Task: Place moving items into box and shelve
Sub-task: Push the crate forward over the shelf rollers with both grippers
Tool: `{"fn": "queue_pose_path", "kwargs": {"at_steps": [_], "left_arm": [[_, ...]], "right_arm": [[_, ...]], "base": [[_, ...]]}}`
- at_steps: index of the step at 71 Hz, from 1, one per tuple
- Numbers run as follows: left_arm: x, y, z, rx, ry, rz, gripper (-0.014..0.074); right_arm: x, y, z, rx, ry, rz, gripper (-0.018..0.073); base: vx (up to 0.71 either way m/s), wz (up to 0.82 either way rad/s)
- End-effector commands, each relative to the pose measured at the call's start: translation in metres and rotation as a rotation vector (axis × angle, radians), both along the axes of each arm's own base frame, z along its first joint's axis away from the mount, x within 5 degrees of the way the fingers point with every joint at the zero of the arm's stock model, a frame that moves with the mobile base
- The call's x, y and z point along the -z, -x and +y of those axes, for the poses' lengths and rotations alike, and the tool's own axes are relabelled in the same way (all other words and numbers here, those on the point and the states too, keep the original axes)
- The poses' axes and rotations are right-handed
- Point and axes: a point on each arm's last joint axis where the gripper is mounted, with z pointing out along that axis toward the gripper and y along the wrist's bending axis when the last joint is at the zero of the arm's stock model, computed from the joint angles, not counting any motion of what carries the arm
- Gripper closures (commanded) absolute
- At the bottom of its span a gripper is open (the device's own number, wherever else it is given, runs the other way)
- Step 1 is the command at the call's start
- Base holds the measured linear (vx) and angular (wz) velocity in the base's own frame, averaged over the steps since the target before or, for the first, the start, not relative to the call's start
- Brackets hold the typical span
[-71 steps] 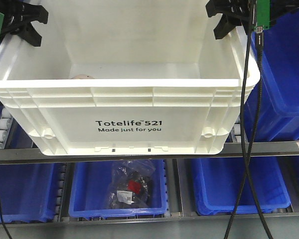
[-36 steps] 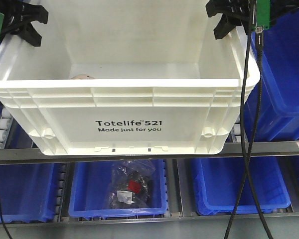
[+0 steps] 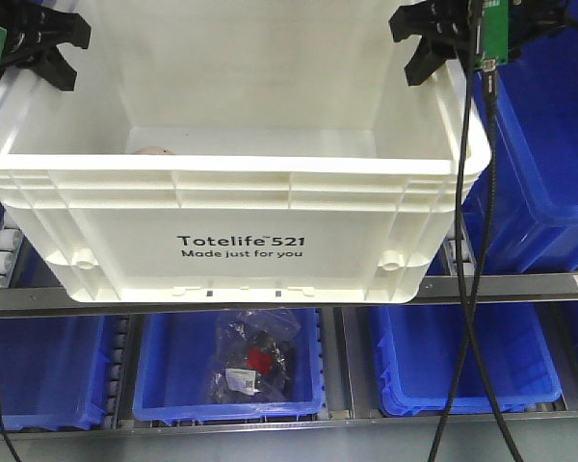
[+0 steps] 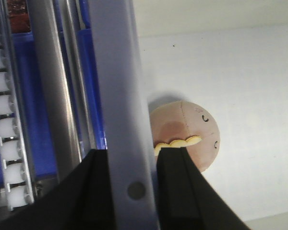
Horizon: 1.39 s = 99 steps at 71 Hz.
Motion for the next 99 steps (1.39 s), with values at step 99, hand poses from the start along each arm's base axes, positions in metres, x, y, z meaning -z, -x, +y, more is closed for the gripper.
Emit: {"fn": "queue_pose_path", "kwargs": {"at_steps": [99], "left_arm": [[-0.006, -0.025, -0.014, 0.055, 0.04, -0.188, 0.0613]], "right_arm": [[-0.006, -0.02, 0.035, -0.074, -0.274, -0.249, 0.0571]], "base": [[0.0, 0.0]]}}
